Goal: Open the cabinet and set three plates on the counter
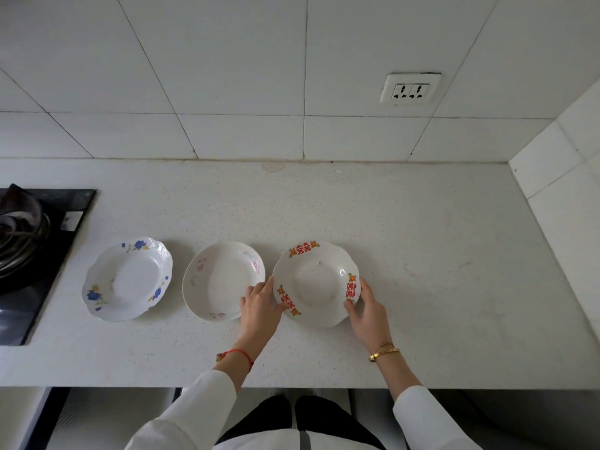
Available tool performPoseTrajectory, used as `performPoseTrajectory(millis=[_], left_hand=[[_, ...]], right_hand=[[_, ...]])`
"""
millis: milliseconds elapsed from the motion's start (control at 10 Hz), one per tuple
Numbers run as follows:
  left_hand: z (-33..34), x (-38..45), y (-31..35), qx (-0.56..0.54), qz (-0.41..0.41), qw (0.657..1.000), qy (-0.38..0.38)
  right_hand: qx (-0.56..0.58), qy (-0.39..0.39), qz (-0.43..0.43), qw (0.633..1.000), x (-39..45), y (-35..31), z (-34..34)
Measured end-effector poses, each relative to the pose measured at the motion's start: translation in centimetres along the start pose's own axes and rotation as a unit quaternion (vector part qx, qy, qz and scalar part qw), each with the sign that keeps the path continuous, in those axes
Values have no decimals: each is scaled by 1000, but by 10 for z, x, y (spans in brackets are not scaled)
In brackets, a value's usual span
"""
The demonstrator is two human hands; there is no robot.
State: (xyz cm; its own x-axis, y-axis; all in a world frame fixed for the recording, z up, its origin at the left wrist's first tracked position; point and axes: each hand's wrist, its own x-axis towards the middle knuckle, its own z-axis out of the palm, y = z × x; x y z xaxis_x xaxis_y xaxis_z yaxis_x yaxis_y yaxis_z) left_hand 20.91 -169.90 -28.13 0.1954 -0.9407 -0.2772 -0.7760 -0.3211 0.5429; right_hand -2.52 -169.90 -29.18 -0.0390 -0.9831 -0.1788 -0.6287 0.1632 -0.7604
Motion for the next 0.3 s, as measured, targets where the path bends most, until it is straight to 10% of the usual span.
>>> performPoseTrajectory(millis=[300], left_hand=[[-16,-3,7,-18,-4,1000,23]], right_hand=[[-20,-5,31,999,-2,-14,-4]])
